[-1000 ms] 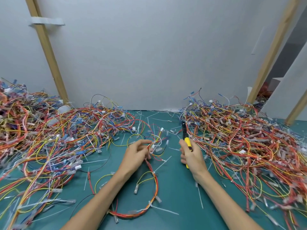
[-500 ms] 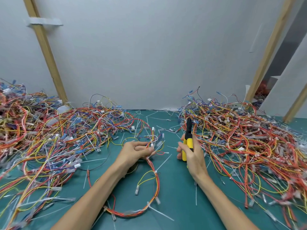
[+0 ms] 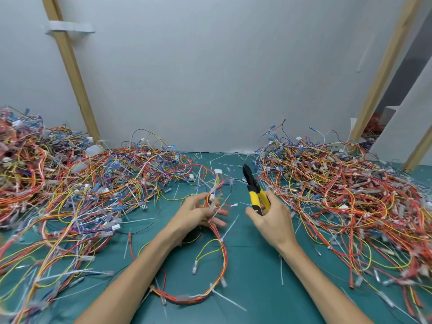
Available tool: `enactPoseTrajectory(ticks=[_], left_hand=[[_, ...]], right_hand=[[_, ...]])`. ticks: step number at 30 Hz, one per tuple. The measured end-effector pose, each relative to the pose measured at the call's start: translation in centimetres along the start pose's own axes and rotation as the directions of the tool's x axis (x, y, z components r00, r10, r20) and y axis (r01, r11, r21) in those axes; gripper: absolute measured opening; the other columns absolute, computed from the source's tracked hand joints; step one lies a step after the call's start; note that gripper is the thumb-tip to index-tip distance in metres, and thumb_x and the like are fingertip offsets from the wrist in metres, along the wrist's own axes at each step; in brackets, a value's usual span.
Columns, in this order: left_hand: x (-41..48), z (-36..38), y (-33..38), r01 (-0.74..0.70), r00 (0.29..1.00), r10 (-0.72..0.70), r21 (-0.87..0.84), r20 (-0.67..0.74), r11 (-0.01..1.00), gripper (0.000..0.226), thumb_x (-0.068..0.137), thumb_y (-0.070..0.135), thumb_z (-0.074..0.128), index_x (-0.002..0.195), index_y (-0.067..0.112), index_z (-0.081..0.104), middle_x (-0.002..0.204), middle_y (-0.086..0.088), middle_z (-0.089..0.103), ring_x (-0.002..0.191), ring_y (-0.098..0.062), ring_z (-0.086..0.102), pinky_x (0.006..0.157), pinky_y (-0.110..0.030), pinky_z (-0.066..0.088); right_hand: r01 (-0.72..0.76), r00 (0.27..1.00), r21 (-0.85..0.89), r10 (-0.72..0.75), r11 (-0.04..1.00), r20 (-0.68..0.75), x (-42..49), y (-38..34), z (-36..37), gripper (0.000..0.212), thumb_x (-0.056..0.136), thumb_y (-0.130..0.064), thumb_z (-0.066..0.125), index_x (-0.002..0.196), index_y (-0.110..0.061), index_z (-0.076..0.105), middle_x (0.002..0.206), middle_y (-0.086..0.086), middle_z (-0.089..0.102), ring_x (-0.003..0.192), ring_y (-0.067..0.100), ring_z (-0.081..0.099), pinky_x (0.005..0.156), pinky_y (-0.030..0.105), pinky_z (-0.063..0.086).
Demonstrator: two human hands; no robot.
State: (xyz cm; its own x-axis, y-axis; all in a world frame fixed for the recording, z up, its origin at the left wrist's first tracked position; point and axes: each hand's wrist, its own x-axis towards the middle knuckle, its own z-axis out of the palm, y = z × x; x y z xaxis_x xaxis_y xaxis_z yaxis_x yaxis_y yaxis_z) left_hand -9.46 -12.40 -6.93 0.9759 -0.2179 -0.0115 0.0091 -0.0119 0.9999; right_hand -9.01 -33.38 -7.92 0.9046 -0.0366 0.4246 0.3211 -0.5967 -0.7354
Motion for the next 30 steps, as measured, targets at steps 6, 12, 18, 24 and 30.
enactPoseTrajectory(ticks=[6,12,18,24,30], left_hand=[[0.6,-0.1,0.3,0.112,0.993,-0.117,-0.170,-0.022,0.979,0.032,0.069,0.027,0.066,0.089,0.002,0.059,0.073,-0.013,0.064,0.047,-0.021,0.053,0.047,-0.023,0.044],[0.8,0.1,-0.5,0.007,0.969,-0.060,-0.213,-0.241,0.977,0.034,0.079,0.048,0.069,0.081,0.016,0.055,0.062,0.004,0.040,0.048,-0.010,0.037,0.045,-0.019,0.024],[0.9,0.5,-1.7,-0.088,0.889,0.255,0.405,-0.381,0.910,0.024,0.083,0.033,0.066,0.073,0.014,0.057,0.056,0.008,0.045,0.054,-0.010,0.036,0.056,-0.025,0.032],[0.9,0.5,-1.7,-0.044,0.860,0.354,0.637,-0.369,0.769,0.014,0.086,0.031,0.067,0.080,0.019,0.064,0.059,0.004,0.061,0.060,-0.009,0.055,0.057,-0.017,0.039],[0.7,0.7,-1.7,-0.073,0.872,0.361,0.640,-0.331,0.765,0.009,0.086,0.029,0.066,0.082,0.021,0.065,0.059,0.001,0.065,0.060,-0.017,0.061,0.063,-0.031,0.048]], right_hand=[[0.004,0.998,-0.093,-0.010,0.996,-0.068,0.1,0.7,-0.2,0.030,0.075,-0.032,0.076,0.091,-0.031,0.050,0.076,-0.007,0.054,0.074,0.001,0.050,0.064,0.022,0.034],[0.044,0.995,-0.062,-0.049,0.997,-0.087,0.1,0.8,-0.4,0.046,0.074,-0.027,0.076,0.114,-0.034,0.055,0.092,-0.015,0.054,0.085,-0.003,0.050,0.072,0.025,0.036],[0.098,0.995,-0.125,-0.094,0.987,0.043,-0.1,0.4,0.3,0.043,0.070,-0.049,0.059,0.110,-0.036,0.052,0.087,-0.012,0.051,0.081,0.006,0.051,0.068,0.029,0.041],[0.123,0.992,-0.343,-0.104,0.931,0.071,-0.5,0.9,-0.4,0.052,0.062,-0.054,0.053,0.110,-0.033,0.050,0.093,-0.012,0.054,0.087,0.015,0.051,0.078,0.033,0.035],[0.173,0.984,-0.484,-0.131,0.858,0.120,-0.5,0.7,-0.1,0.064,0.063,-0.052,0.056,0.121,-0.029,0.051,0.104,-0.008,0.052,0.095,0.017,0.045,0.084,0.031,0.033]])
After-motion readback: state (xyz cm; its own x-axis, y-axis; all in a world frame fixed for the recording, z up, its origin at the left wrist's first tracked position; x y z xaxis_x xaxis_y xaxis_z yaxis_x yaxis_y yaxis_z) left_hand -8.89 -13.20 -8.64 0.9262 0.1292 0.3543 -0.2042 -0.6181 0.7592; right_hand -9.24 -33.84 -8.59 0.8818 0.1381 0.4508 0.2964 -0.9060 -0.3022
